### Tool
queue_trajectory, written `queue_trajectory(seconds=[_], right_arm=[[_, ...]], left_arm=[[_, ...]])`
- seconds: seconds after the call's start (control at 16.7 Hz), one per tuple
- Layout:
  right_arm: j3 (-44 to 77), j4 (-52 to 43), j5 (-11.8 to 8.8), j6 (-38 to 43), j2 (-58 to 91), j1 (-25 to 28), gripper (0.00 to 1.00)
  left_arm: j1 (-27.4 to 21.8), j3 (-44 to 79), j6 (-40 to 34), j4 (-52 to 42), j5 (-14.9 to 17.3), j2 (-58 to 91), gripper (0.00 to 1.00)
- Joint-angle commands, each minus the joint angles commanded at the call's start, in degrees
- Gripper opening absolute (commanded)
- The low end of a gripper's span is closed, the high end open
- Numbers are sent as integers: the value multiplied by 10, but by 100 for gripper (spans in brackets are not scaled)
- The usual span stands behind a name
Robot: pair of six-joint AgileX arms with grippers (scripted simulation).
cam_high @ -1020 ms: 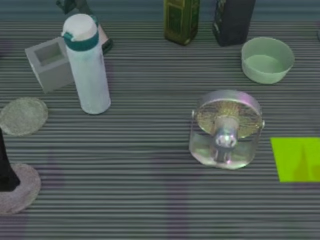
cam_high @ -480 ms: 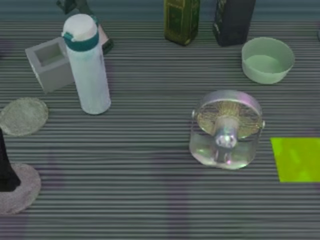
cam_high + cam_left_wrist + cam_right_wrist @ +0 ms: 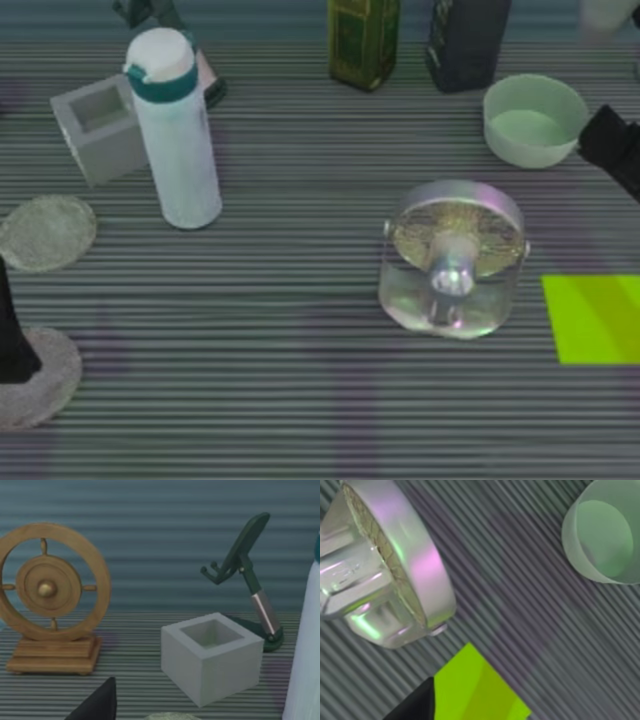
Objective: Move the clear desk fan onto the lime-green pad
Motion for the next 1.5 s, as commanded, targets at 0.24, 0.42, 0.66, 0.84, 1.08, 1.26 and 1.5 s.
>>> queue_trajectory(seconds=[0.24,0.42,0.66,0.84,1.08,1.26,1.5], right_arm=[[225,-145,0,-81,217,48,100],[344,-236,0,-128,341,76,100],[425,-313,1,-166,433,98,100],[434,-323,1,-171,445,101,100],[431,-320,1,-170,444,99,100],[389,-283,1,-171,437,101,100],[302,-211,1,-170,426,102,100]], left_arm=[[0,0,0,0,0,0,100],[0,0,0,0,0,0,100],[0,0,0,0,0,0,100],[0,0,0,0,0,0,100],[0,0,0,0,0,0,100],[0,0,0,0,0,0,100],[0,0,0,0,0,0,100]])
